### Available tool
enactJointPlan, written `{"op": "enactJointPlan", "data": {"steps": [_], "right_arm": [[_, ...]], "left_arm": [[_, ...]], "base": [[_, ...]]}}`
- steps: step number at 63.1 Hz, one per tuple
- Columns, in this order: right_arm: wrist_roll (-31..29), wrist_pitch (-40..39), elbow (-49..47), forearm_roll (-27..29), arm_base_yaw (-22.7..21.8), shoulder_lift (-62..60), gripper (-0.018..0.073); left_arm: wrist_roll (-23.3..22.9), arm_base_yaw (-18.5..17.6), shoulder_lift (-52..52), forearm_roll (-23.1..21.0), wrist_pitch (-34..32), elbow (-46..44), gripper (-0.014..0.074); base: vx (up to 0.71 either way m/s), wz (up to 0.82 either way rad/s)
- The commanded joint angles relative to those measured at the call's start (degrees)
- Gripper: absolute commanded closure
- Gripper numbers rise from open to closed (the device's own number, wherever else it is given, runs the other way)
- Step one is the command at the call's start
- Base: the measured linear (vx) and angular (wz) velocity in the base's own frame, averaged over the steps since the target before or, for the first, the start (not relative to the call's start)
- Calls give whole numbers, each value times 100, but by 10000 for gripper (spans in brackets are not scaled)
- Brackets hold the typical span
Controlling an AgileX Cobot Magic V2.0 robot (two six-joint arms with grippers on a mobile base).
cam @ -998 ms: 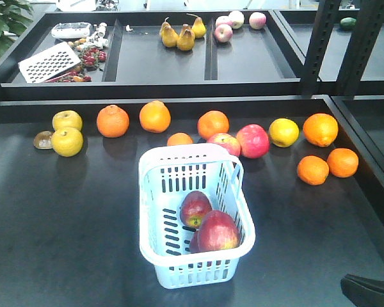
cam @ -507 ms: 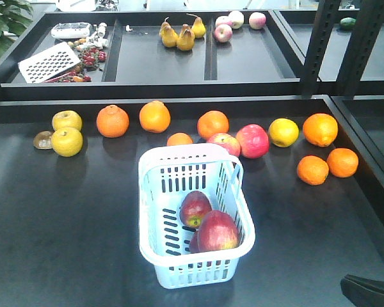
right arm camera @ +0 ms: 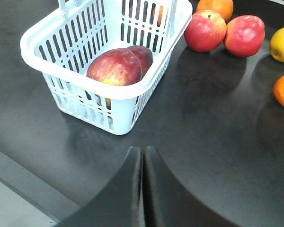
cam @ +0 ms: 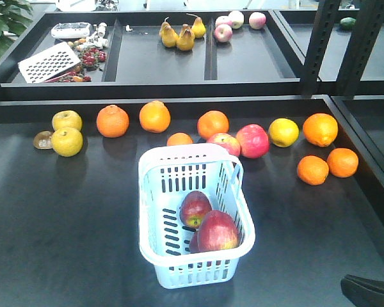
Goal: Pick three apples into basket with both arms
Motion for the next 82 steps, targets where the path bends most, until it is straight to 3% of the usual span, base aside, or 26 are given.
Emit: {"op": "enactJointPlan", "data": {"steps": [1,37,46,61,72,82], "right_arm": [[3,-360,-147,5,-6,31,564],[-27,-354,-136,-1,-6,31,564],[45,-861,295,3,-21,-40,564],[1490,-1964,1291,-132,-703,-768,564],[2310,-2016,1732,-750,-1151,-1563,564],[2874,-1963,1916,-1455,-1151,-2376,564]], "left_arm": [[-73,17,-89,-18,-378,51,603],[-73,17,-89,-18,-361,51,603],[-73,17,-89,-18,-361,51,603],[-73,17,-89,-18,-361,51,603],[-73,17,-89,-18,-361,51,603],[-73,17,-89,-18,-361,51,603]], "base": [[0,0],[0,0],[0,0],[0,0],[0,0],[0,0]]}}
